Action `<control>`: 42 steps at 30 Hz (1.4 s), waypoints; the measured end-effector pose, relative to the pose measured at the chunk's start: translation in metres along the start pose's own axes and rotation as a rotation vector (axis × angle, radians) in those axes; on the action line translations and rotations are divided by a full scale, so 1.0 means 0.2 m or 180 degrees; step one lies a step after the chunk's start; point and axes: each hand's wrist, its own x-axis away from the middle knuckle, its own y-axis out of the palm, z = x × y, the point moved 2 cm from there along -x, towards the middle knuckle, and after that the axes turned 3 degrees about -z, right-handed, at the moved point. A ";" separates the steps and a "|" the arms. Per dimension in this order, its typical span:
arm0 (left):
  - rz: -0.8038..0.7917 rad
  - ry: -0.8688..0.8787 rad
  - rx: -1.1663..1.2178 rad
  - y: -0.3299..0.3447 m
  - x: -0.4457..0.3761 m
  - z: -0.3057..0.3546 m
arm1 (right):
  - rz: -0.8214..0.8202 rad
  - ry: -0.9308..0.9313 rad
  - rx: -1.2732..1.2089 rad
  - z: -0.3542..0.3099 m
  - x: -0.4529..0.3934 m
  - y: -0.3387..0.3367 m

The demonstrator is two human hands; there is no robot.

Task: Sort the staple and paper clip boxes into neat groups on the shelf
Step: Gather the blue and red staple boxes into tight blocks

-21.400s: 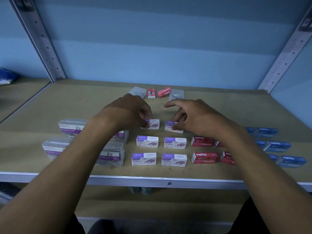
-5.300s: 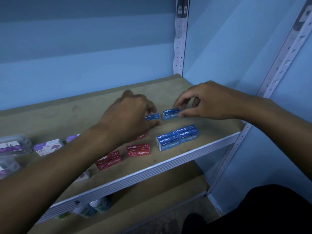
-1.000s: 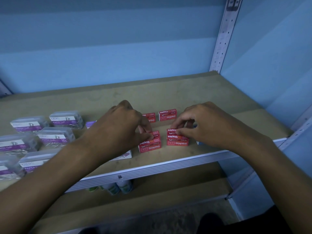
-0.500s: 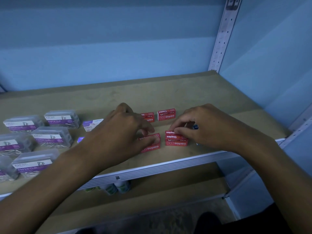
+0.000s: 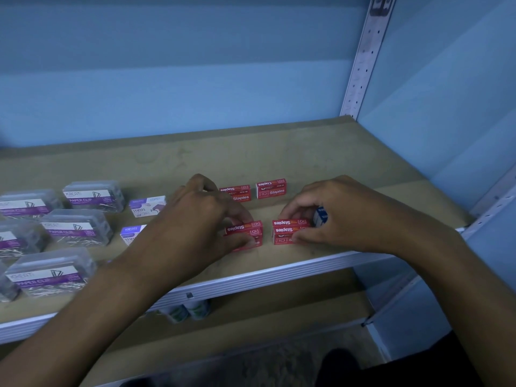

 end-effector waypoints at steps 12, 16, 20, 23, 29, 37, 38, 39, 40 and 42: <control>0.0134 0.0132 0.0185 0.02 -0.02 0.00 | -0.0037 -0.0100 0.0018 0.01 -0.02 0.00; 0.0148 0.0052 0.0225 0.03 -0.02 0.01 | -0.0085 -0.0101 -0.0036 0.01 -0.03 0.00; 0.0121 -0.0017 0.0246 0.02 -0.02 0.03 | -0.0100 -0.0103 -0.0043 0.01 -0.03 0.01; 0.0169 0.0025 0.0266 0.02 -0.02 0.05 | -0.0074 -0.0121 -0.0003 0.02 -0.04 0.01; 0.0328 0.0038 0.0161 0.03 -0.03 0.01 | 0.0090 -0.0139 -0.0007 0.03 -0.04 -0.03; 0.0579 -0.0347 -0.0494 -0.05 -0.12 -0.07 | 0.0941 -0.0063 0.0055 0.08 -0.14 -0.09; 0.0512 -0.0416 -0.0576 -0.04 -0.12 -0.08 | 0.0956 -0.0054 0.0100 0.09 -0.16 -0.07; 0.0459 -0.0471 -0.0630 -0.04 -0.13 -0.09 | 0.0965 -0.0042 0.0146 0.10 -0.19 -0.06; 0.0426 -0.0509 -0.0669 -0.03 -0.13 -0.10 | 0.0981 -0.0029 0.0186 0.11 -0.21 -0.05; 0.0407 -0.0551 -0.0728 -0.02 -0.13 -0.11 | 0.1009 -0.0016 0.0248 0.12 -0.24 -0.02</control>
